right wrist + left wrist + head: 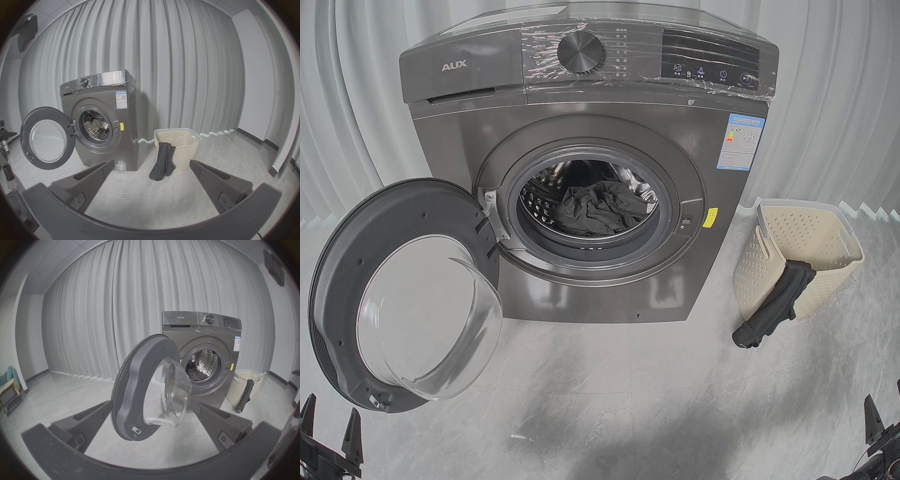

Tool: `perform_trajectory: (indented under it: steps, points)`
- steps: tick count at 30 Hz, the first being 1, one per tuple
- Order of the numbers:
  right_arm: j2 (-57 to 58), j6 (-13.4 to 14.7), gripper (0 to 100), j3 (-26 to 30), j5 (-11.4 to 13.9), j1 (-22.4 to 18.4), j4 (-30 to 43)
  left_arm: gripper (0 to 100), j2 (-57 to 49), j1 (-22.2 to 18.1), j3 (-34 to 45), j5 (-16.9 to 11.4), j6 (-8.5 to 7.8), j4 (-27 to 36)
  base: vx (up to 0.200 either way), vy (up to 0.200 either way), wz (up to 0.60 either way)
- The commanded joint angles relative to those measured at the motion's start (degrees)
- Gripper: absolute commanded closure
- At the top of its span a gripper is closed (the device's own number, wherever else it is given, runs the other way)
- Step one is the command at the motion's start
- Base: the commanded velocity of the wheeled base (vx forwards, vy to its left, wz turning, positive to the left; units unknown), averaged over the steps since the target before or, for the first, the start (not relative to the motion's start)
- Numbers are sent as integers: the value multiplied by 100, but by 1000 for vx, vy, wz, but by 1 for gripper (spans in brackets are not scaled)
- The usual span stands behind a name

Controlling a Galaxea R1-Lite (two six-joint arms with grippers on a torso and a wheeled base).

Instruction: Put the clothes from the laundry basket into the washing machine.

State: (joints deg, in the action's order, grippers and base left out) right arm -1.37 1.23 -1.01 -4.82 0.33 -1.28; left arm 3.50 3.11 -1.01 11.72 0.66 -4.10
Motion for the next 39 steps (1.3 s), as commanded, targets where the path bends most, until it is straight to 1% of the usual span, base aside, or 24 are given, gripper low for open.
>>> perform_trajectory:
  steps: [1,2,3,4,5,6,7,8,9,10,11,12,14,15,16,39]
  points:
    - [93,-9,0,101,517,-42,84,0,-332,-320,101,-293,-198,32,0,0,0]
    - [93,-9,0,101,578,-42,128,0,-332,-320,66,-477,-136,84,0,0,0]
    - [93,0,0,92,552,-42,137,0,-332,-311,57,-512,-119,102,0,0,0]
    - [110,18,0,101,385,-59,119,0,-332,-320,31,-583,-13,225,0,0,0]
    - [110,26,0,101,341,-59,128,0,-332,-311,13,-539,66,304,0,0,0]
    - [110,35,0,101,332,-68,128,0,-341,-311,5,-504,75,313,0,0,0]
    - [110,26,0,101,332,-77,128,0,-341,-320,5,-512,48,313,0,0,0]
    - [110,26,0,101,332,-68,128,0,-350,-320,40,-574,57,278,0,0,0]
    - [110,26,0,101,332,-68,128,0,-350,-320,40,-644,128,287,0,0,0]
    - [110,26,0,101,332,-59,128,0,-341,-311,57,-855,180,322,0,0,0]
    - [119,18,0,101,341,-50,128,0,-341,-302,75,-1110,163,366,0,0,0]
    - [110,9,0,101,341,-59,128,0,-341,-311,75,-1259,171,374,0,0,0]
    - [119,-9,0,101,341,-59,119,0,-341,-311,84,-1207,163,401,0,0,0]
    - [110,-9,0,101,341,-59,119,0,-341,-311,84,-1128,154,401,0,-200,0]
    - [110,-9,0,101,341,-59,119,0,-341,-311,84,-1119,154,401,0,-200,0]
    - [110,-9,0,101,341,-59,119,0,-341,-311,84,-1128,154,401,0,-200,0]
